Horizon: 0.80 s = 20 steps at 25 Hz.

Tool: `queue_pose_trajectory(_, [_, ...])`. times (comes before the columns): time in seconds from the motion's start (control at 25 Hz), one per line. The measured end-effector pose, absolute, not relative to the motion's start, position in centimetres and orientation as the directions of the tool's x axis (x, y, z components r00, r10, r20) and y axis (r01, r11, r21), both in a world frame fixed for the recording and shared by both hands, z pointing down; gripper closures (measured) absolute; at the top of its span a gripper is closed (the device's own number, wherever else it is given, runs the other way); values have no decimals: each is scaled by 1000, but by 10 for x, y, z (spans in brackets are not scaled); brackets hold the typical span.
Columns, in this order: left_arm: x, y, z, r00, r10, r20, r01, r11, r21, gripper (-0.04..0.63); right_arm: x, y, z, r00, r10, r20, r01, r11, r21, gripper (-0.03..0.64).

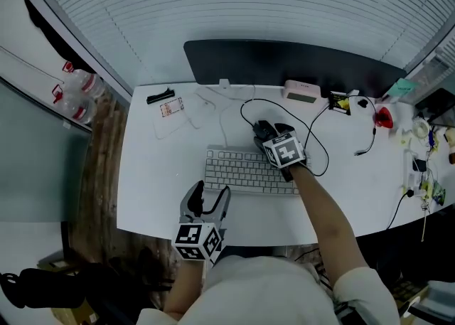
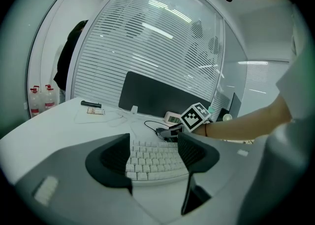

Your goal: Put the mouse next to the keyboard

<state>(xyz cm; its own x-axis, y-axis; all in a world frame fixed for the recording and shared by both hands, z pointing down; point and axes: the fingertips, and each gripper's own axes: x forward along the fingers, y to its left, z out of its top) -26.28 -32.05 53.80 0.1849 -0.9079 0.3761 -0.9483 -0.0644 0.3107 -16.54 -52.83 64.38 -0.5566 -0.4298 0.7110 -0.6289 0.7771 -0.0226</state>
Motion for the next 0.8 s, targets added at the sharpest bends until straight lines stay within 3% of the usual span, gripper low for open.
queue_pose_trajectory(0.32, [-267,-321,543,181,-904,387,-947,-55,315,296,-172,-534,654,-535,-399,745,-618,786,-23,318])
queue_pose_trajectory(0.8, [-258,-311,534,183,-910,371,-948,-64,312,296,-162,-527,629,-546,-454,704,-638,770,2,322])
